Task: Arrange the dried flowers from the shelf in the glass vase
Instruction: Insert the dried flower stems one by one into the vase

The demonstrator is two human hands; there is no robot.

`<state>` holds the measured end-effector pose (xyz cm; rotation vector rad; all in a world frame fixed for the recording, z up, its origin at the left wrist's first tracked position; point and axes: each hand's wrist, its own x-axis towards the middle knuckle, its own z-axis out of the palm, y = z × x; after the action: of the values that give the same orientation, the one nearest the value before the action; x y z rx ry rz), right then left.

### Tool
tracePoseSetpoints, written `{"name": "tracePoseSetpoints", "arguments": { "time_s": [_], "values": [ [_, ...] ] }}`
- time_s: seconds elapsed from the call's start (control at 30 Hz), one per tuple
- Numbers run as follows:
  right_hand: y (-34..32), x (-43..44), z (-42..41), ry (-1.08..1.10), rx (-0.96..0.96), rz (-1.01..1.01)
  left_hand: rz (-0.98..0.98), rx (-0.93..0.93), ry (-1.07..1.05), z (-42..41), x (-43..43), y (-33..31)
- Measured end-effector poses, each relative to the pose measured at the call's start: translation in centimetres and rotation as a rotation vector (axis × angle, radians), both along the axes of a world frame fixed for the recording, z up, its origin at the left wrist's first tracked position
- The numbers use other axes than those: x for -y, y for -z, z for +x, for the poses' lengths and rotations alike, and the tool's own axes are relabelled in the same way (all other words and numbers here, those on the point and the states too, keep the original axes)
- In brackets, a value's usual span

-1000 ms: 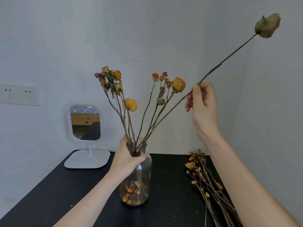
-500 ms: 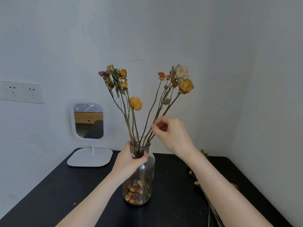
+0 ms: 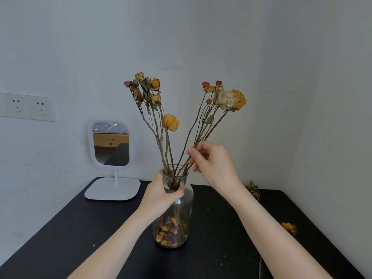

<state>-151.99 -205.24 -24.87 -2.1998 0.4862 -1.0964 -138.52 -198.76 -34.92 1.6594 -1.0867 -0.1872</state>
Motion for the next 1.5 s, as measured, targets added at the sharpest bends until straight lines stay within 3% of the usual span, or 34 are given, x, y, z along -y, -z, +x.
{"name": "tracePoseSetpoints", "arguments": {
  "time_s": [0.23, 0.4, 0.53, 0.67, 0.83, 0.97, 1.2, 1.5],
  "values": [
    [-0.1, -0.1, -0.2, -0.046, 0.008, 0.061, 0.020, 0.003, -0.010, 0.0, -0.4, -0.2],
    [-0.5, -0.4, -0.2, -0.068, 0.023, 0.123, -0.135, -0.085, -0.199, -2.3, -3.6, 0.3],
    [-0.7, -0.5, -1.3, -0.088, 0.052, 0.143, -0.287, -0.014, -0.337, -5.0, -5.8, 0.8],
    [-0.4, 0.6, -3.8, -0.067, 0.068, 0.173, -0.333, 0.191, -0.159, -9.0, -5.4, 1.8],
    [2.3, 5.3, -8.5, 0.110, -0.081, 0.254, -0.140, 0.277, 0.138, -12.9, -0.9, 3.9],
    [7.1, 10.4, -13.5, 0.319, -0.321, 0.330, 0.152, 0.276, 0.200, -14.0, 4.2, 5.2],
    [12.9, 14.2, -17.9, 0.431, -0.686, 0.367, 0.463, 0.077, 0.137, -15.8, 10.2, 6.3],
    [14.4, 14.6, -17.3, 0.392, -0.843, 0.313, 0.640, 0.016, 0.018, -17.6, 12.9, 6.9]
  ]
}}
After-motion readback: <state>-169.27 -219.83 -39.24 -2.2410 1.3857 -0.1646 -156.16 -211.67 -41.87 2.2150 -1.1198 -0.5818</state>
